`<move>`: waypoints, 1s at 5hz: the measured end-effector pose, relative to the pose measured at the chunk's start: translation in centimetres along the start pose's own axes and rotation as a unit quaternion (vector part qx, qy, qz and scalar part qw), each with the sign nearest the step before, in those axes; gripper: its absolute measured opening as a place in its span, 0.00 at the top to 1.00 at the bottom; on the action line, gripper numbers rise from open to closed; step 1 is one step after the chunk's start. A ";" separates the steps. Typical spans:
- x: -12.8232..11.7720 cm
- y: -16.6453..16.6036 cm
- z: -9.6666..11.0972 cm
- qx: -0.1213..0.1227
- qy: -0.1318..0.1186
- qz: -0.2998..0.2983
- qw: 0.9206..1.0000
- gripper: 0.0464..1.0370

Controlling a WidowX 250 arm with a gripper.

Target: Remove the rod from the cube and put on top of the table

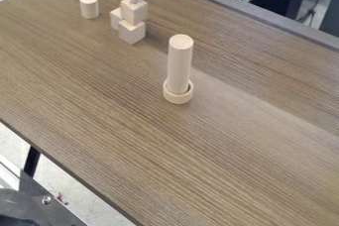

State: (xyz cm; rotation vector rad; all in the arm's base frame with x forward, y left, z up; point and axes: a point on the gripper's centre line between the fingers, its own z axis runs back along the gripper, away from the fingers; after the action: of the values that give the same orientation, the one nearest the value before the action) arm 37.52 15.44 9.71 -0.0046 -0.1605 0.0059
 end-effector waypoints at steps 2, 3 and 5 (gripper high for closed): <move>-0.1 -0.6 2.1 -0.005 -0.014 -0.011 1.000 0.94; -0.1 -0.9 3.3 -0.007 -0.028 -0.015 0.999 0.94; -1.8 -4.0 4.5 -0.023 -0.043 -0.037 0.998 0.94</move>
State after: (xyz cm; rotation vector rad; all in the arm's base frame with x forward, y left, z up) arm 35.08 11.48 13.85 -0.0450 -0.2474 -0.0708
